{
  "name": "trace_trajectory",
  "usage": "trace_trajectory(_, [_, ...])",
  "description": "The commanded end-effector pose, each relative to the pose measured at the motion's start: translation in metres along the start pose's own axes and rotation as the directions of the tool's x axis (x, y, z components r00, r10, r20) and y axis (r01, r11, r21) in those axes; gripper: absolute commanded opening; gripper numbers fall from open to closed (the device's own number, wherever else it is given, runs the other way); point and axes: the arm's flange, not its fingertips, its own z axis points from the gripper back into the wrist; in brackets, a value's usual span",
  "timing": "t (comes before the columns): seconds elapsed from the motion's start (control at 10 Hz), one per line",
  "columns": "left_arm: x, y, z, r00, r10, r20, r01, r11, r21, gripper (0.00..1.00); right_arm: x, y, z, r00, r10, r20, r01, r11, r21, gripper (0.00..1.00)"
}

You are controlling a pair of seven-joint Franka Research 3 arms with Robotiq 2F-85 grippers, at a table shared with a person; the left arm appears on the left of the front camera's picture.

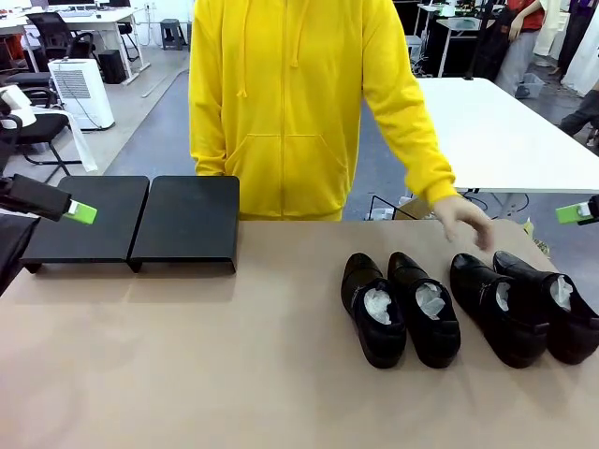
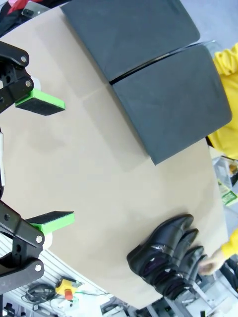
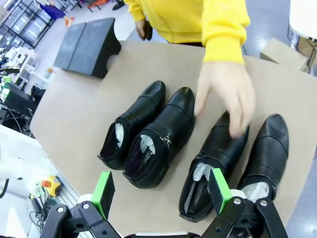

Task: Organize the shoes by placing them on the stand.
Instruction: Pick up one Shoe and place it in the middle of the table.

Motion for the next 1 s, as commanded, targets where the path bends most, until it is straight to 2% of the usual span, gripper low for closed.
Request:
trace_trajectory(0.0, [-0.0009, 0.0043, 0.0036, 1.0, 0.003, 0.013, -0.003, 1.0, -0.008, 1.0, 0.0014, 0.002, -0.0013, 1.0, 0.014, -0.009, -0.014, 1.0, -0.014, 1.0])
trace_trajectory(0.9, [-0.0009, 0.0043, 0.0036, 1.0, 0.003, 0.013, -0.003, 1.0, -0.008, 1.0, 0.0014, 0.002, -0.0013, 1.0, 0.014, -0.009, -0.014, 1.0, -0.014, 1.0])
